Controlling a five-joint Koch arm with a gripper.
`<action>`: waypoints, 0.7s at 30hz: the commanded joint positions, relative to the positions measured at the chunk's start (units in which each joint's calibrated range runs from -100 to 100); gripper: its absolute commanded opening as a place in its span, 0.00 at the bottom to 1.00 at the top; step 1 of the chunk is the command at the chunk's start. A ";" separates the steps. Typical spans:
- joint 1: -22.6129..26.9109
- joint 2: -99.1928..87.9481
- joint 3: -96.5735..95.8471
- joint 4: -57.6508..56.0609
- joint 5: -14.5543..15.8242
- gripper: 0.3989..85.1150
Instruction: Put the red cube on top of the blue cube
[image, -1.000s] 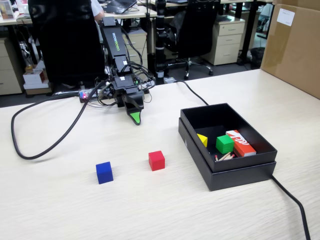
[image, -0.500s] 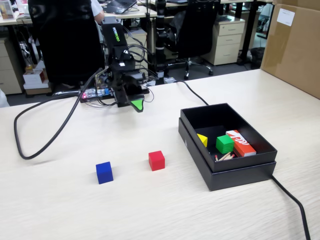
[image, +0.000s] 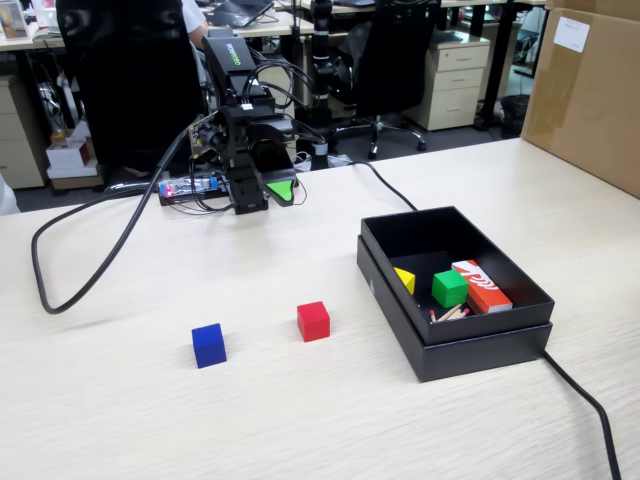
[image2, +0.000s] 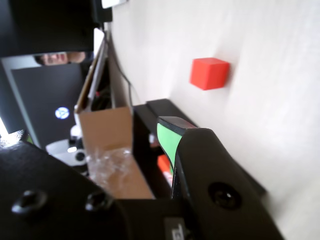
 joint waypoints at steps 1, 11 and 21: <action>0.00 0.44 11.14 0.29 -0.05 0.58; -0.10 0.90 25.10 -21.66 -1.12 0.58; -0.44 1.13 19.76 -27.79 -0.44 0.58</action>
